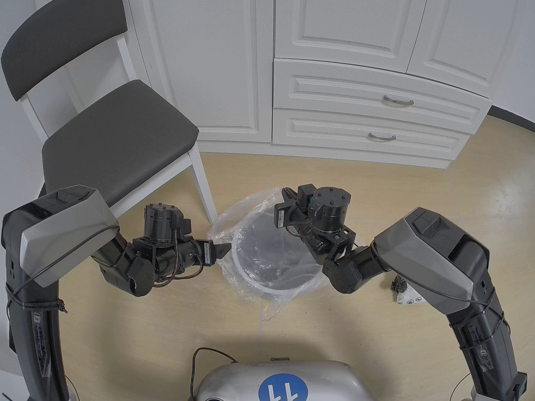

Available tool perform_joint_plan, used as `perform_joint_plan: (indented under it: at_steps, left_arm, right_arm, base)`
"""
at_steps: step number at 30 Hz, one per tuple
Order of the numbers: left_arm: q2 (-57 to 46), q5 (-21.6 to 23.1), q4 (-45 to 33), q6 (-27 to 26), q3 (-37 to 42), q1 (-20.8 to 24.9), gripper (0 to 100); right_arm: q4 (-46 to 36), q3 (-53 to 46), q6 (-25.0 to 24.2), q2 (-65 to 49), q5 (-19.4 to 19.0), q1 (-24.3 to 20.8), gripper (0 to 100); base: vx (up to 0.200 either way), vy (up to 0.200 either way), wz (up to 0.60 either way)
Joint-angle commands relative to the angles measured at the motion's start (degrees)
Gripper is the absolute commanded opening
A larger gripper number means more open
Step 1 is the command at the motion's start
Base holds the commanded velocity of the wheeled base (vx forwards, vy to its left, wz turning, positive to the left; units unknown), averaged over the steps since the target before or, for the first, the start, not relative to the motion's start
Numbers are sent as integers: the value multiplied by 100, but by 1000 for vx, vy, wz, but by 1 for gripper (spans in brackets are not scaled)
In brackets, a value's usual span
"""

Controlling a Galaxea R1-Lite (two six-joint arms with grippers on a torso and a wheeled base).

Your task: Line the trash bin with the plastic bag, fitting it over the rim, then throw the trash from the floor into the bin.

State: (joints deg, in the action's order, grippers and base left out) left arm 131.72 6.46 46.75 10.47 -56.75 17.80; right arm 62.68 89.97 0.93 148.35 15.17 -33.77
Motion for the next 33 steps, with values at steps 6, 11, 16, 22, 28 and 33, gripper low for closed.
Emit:
perform_joint_plan:
  at_steps: [6, 11, 16, 22, 28, 33]
  left_arm:
    - [-261, 4, 203, 16, 120, 48, 100]
    - [-375, 4, 291, 8, 217, 92, 100]
    - [-428, -4, 300, -1, 287, 145, 100]
    - [-463, -4, 300, -1, 305, 171, 100]
    - [-463, -4, 300, -1, 296, 180, 100]
    - [-463, -4, 300, 16, 305, 250, 100]
  right_arm:
    - [-397, 2462, 48, 1548, 259, 371, 0]
    - [16, 2462, 92, 1337, 443, 353, 0]
    - [130, 2462, 109, 1399, 443, 274, 100]
    - [139, 1788, 197, 924, 435, 151, 100]
    - [631, -1535, 391, -992, -392, -7, 100]
    - [903, -2660, 452, -1924, -277, 11, 100]
  base:
    - [0, 0, 0]
    - [0, 0, 0]
    - [0, 0, 0]
    - [0, 0, 0]
    - [0, 0, 0]
    - [0, 0, 0]
